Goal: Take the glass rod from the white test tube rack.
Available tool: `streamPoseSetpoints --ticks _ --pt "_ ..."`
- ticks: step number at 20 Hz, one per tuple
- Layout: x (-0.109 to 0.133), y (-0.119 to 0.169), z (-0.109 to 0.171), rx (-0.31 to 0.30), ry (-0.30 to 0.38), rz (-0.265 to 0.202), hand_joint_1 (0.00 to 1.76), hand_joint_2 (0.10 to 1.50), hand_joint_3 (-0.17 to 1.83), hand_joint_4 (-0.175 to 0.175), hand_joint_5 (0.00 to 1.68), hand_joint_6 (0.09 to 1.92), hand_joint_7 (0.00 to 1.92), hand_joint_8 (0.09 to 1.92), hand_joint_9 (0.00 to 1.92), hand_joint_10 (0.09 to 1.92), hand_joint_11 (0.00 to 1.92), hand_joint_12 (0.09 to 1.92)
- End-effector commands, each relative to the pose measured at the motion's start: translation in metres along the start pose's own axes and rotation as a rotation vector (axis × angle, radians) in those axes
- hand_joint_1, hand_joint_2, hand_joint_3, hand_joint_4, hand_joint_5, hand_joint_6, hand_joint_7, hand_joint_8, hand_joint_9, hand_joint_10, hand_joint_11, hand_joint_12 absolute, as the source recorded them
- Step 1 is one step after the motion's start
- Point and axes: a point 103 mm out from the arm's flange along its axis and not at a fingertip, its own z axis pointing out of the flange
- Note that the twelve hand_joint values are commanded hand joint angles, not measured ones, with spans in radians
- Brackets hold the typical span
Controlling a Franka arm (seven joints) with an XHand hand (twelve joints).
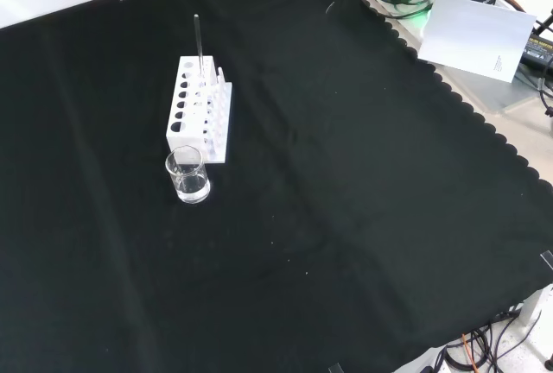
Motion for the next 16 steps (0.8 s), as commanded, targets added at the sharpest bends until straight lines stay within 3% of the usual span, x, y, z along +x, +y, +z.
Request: streamPoseSetpoints --ticks 1,3,5,6,7,9,16 --pt "-0.001 0.001 0.000 -0.011 -0.031 0.007 0.64 0.90 0.55 -0.144 0.08 0.22 0.15 0.87 0.39 0.89 0.29 1.41" --pt "-0.005 0.003 -0.002 -0.006 -0.052 0.020 0.63 0.90 0.55 -0.139 0.05 0.12 0.04 0.86 0.25 0.91 0.24 1.44" --pt "-0.018 0.006 0.004 -0.025 -0.028 -0.007 0.63 0.90 0.56 -0.139 0.06 0.09 0.01 0.88 0.23 0.92 0.25 1.44" --pt "-0.003 0.007 0.002 -0.032 -0.074 -0.008 0.63 0.90 0.56 -0.139 0.06 0.09 0.01 0.88 0.24 0.92 0.25 1.44" --pt "0.001 0.008 0.002 -0.034 -0.094 -0.003 0.63 0.90 0.56 -0.139 0.07 0.09 0.01 0.89 0.24 0.92 0.26 1.44" --pt "0.002 0.011 0.003 -0.038 -0.067 0.043 0.63 0.90 0.56 -0.140 0.07 0.09 0.01 0.89 0.24 0.92 0.26 1.44" --pt "-0.002 0.017 0.006 -0.023 -0.105 0.049 0.63 0.90 0.56 -0.147 0.11 0.09 0.12 0.93 0.41 0.92 0.40 1.42"
